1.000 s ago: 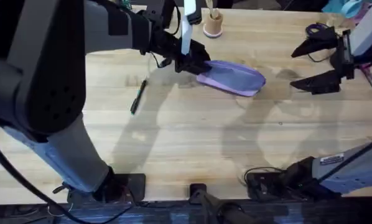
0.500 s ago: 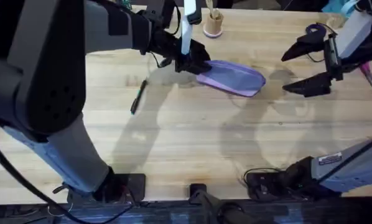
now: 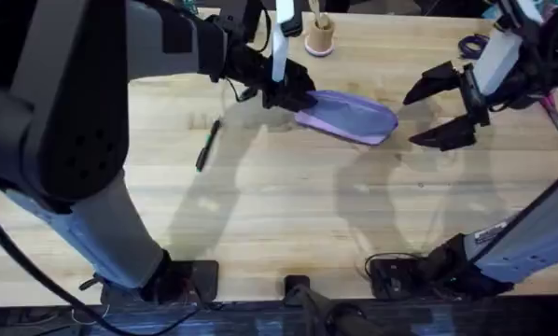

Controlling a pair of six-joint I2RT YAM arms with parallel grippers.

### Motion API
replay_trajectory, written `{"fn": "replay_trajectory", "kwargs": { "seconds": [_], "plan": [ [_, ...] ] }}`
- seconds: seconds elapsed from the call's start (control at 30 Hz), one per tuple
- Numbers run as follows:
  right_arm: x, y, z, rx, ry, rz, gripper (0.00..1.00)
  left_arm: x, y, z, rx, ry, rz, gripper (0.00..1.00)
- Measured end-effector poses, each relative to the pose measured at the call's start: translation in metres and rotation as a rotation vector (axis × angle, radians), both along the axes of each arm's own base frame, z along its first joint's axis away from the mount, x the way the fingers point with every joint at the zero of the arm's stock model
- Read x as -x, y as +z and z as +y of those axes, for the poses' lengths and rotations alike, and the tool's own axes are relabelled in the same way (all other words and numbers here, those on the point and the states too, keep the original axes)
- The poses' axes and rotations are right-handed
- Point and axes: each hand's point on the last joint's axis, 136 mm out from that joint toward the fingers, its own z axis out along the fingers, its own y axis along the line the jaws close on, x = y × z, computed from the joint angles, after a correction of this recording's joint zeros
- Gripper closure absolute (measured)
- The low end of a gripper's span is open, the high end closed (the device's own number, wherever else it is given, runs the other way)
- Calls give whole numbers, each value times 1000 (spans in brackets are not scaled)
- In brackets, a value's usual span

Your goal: Unzip the bag, pick up the pens from the table one at a time and place them inside, then zip the bag closed.

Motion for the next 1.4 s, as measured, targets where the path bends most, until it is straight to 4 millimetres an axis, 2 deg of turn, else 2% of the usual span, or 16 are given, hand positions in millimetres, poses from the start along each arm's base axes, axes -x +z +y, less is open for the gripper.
{"fn": "replay_trajectory", "kwargs": {
  "seconds": [0.23,0.27,0.5,0.6,0.93,1.03,1.07,1.4],
  "plan": [
    [2,-15,8,-1,22,3,7,0,0,0,0,0,0,958],
    [3,-20,13,-1,39,3,43,0,0,0,0,0,0,958],
    [-1,-24,22,9,73,-22,107,0,0,0,0,0,0,958],
    [-2,-24,25,11,83,-25,195,0,0,0,0,0,0,958],
    [-4,-25,25,15,87,-40,593,0,0,0,-2,1,-1,958],
    [-5,-25,25,14,83,-41,879,0,0,0,-2,2,-2,958],
    [-5,-25,25,13,81,-41,941,-1,0,0,-2,2,-3,958],
    [-5,-24,25,13,66,-28,970,-1,0,0,-4,4,-6,958]
  ]
}}
